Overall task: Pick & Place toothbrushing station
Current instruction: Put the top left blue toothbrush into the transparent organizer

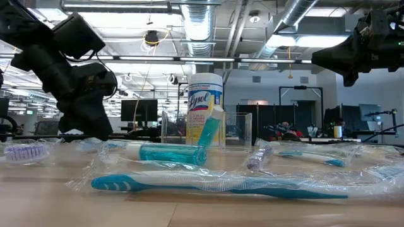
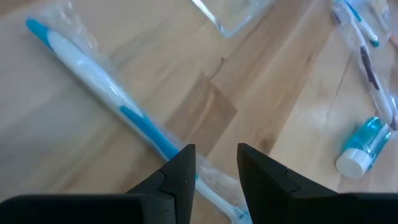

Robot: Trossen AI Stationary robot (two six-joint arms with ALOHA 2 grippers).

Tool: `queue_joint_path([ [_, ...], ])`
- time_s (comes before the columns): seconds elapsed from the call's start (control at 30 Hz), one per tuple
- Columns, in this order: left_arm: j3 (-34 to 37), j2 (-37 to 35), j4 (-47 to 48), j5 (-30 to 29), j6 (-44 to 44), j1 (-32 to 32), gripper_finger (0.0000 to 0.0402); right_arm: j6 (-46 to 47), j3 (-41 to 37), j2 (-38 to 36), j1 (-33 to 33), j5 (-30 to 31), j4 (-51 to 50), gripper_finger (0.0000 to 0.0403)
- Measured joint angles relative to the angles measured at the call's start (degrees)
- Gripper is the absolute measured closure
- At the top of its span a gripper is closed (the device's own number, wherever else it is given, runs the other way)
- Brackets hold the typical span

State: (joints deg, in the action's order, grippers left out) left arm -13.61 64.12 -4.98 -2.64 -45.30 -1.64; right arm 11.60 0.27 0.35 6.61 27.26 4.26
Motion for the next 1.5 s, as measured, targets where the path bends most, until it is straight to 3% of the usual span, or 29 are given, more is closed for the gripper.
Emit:
queue_joint_path([
  [0.77,-0.25,-0.03,0.14,2.62,-3.48,1.37,0.0289,0.00,0.00,0.01,0.00,-0.01,-0.01,0.0328],
  [0.97,-0.87,-2.80,0.19,2.63,-3.37,1.37,0.0289,0.00,0.02,0.01,0.00,-0.01,-0.01,0.0328],
  [1.3,-0.87,-6.38,9.63,3.00,-8.27,1.60,0.0289,0.00,0.00,0.00,0.00,-0.01,0.00,0.0328],
  [1.5,-0.87,-3.78,9.67,2.99,-11.66,3.46,0.0289,0.00,0.00,0.01,0.00,-0.01,0.01,0.0328],
])
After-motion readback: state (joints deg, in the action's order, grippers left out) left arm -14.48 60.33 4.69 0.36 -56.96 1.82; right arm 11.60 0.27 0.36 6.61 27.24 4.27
